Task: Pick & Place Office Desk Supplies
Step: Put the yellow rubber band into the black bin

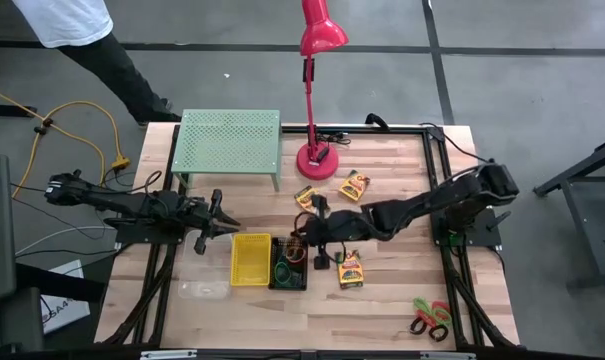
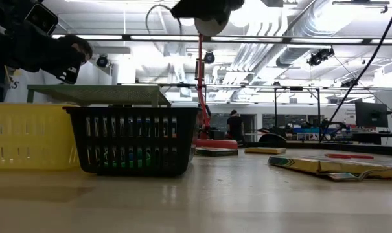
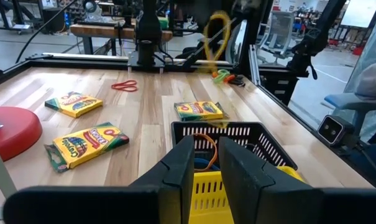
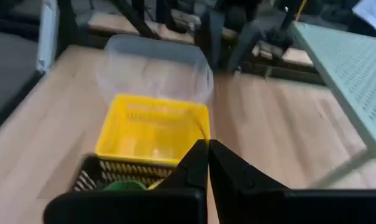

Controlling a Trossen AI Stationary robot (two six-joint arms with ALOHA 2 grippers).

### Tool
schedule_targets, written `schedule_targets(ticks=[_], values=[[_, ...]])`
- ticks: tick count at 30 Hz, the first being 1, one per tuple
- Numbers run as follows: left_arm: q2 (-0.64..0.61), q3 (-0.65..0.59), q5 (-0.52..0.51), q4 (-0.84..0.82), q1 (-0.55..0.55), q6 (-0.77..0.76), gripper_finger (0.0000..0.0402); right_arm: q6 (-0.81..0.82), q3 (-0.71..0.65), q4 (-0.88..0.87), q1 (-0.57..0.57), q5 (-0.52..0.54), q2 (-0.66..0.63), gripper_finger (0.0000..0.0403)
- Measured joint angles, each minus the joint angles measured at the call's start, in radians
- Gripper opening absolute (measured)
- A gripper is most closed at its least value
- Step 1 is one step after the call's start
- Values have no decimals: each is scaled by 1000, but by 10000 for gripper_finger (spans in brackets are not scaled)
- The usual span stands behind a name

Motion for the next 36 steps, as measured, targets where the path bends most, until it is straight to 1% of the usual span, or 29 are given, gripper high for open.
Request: schedule_targets(ticks=[2, 5, 7, 9, 12, 15, 17, 20, 23, 24, 25, 28, 32, 36], values=[[2, 0, 0, 0, 0, 0, 71, 13, 9, 59, 3, 6, 32, 2], [3, 0, 0, -1, 0, 0, 71, 25, -1, 48, 21, 1, 51, 2], [2, 0, 0, -1, 0, 0, 71, 34, 7, 92, 22, 4, 72, 2], [2, 0, 0, -1, 0, 0, 71, 54, 3, 73, 30, 8, 75, 2], [2, 0, 0, -1, 0, 0, 71, 86, 5, 94, 32, 8, 98, 2], [2, 0, 0, -1, 0, 0, 71, 115, 3, 67, 41, 6, 106, 2], [2, 0, 0, -1, 0, 0, 71, 135, 6, 89, 45, 9, 125, 2], [2, 0, 0, 0, 0, 0, 71, 168, 1, 57, 58, 11, 138, 2], [2, 0, 0, -1, 0, 0, 71, 202, 7, 86, 60, 7, 169, 2], [2, 0, 0, 0, 0, 0, 71, 211, 5, 68, 66, 8, 173, 2], [2, 0, 0, -1, 0, 0, 71, 222, 1, 51, 69, 4, 179, 2], [2, 0, 0, -1, 0, 0, 71, 250, 5, 73, 70, -3, 215, 2], [3, 0, 0, -1, 0, 0, 71, 284, 4, 73, 73, -30, 220, 2], [3, 0, 0, 0, 0, 0, 71, 291, 3, 64, 74, -31, 231, 2]])
